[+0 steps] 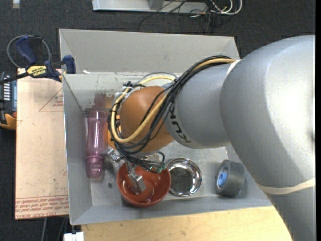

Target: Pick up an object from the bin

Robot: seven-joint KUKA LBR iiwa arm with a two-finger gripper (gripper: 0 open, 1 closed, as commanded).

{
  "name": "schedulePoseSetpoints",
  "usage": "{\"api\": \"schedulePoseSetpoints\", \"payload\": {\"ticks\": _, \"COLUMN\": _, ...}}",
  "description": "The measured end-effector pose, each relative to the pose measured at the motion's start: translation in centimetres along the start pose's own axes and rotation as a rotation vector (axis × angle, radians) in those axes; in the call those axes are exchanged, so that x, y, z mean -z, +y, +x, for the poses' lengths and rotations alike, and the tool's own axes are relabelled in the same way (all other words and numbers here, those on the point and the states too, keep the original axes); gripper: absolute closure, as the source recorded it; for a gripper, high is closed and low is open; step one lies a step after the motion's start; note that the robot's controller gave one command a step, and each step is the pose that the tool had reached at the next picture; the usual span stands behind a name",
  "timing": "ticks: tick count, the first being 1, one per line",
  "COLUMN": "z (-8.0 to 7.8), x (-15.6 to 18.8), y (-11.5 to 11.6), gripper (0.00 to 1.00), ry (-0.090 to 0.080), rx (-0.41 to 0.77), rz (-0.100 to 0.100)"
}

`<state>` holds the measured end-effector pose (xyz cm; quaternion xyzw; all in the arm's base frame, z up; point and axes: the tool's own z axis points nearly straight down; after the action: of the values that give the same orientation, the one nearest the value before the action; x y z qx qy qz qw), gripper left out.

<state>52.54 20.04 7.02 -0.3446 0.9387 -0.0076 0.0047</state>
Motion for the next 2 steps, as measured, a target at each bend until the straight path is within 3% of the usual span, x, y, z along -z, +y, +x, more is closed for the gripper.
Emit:
{"api": "schedulePoseSetpoints", "payload": {"ticks": 1, "z": -0.53, "x": 0.50, "y": -0.12, "gripper": 1.00, "ry": -0.014, "rx": 0.000, "rz": 0.004}}
{"api": "schedulePoseSetpoints", "payload": {"ticks": 2, "z": -0.53, "x": 0.52, "y": -0.12, "gripper": 1.00, "ry": -0.014, "rx": 0.001, "rz": 0.004}}
